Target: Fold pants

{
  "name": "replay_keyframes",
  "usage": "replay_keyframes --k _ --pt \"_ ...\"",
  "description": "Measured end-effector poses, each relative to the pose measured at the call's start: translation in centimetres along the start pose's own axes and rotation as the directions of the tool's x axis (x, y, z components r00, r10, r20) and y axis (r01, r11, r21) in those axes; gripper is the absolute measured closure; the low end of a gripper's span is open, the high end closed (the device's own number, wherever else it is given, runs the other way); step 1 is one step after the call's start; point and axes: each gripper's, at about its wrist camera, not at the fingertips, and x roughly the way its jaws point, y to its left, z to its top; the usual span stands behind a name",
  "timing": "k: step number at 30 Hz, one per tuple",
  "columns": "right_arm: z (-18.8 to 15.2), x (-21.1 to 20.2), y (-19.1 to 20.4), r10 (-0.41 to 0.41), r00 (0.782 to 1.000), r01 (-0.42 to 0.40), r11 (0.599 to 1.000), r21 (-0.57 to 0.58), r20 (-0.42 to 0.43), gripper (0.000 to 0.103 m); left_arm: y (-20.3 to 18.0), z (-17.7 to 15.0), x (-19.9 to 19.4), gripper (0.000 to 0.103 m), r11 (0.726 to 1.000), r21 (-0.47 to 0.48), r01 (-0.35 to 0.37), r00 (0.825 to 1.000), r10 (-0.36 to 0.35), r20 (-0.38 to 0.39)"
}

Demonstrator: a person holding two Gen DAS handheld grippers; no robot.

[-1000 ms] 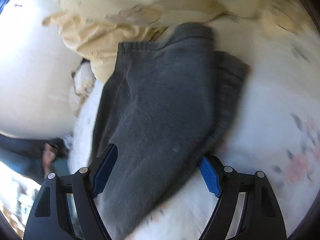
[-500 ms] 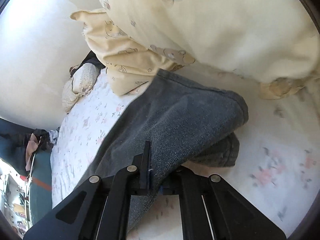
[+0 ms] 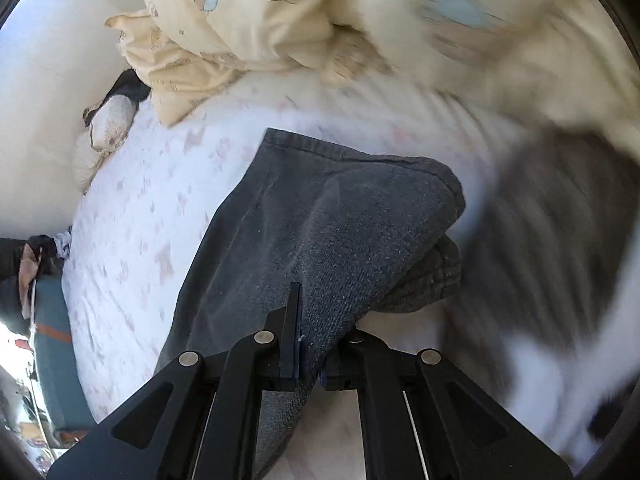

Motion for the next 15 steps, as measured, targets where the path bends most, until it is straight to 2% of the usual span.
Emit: replay_keyframes --k 4,5,6,7,8,9,11,13,15 --pt "-2.7 3.4 -0.9 -0.154 0.984 0.146 0.985 -0.089 -0.094 0.097 2.8 -1.4 2.0 0.086 0.997 -0.060 -0.041 0.995 0.035 -0.090" --pt "-2.9 4.5 -1.1 -0.208 0.970 0.195 0.975 -0.109 -0.124 0.086 2.9 -1.7 2.8 0.086 0.997 -0.046 -0.069 0.992 0.064 -0.106" --pt "-3.2 5.6 -1.4 -0.274 0.947 0.255 0.959 -0.128 -0.166 0.075 2.8 -2.0 3.4 0.086 0.995 -0.035 -0.089 0.989 0.084 -0.123" --pt "-3.3 6.1 -1.4 -0.302 0.936 0.279 0.950 -0.144 -0.181 0.050 2.7 -2.2 3.8 0.086 0.995 -0.022 -0.099 0.987 0.095 -0.133" --pt "-3.4 5.9 -1.3 -0.328 0.927 0.299 0.939 -0.172 -0.179 0.045 2.4 -2.3 3.8 0.086 0.994 -0.003 -0.105 0.986 0.103 -0.129" --pt "-3.6 5.1 -0.8 -0.351 0.921 0.318 0.927 -0.199 -0.166 0.045 2.0 -2.4 3.6 0.086 0.994 0.029 -0.110 0.986 0.113 -0.119" --pt "-4.0 2.9 0.4 -0.349 0.927 0.314 0.922 -0.226 -0.135 0.045 1.5 -2.6 3.3 0.086 0.993 0.052 -0.106 0.988 0.111 -0.107" --pt "-4.6 0.0 2.6 -0.316 0.945 0.284 0.922 -0.262 -0.088 0.045 1.3 -2.6 2.9 0.086 0.995 0.042 -0.090 0.990 0.094 -0.102" --pt "-6.6 -2.7 6.4 -0.269 0.962 0.239 0.900 -0.364 -0.034 0.044 1.4 -2.3 2.8 0.086 0.997 0.018 -0.072 0.992 0.073 -0.099"
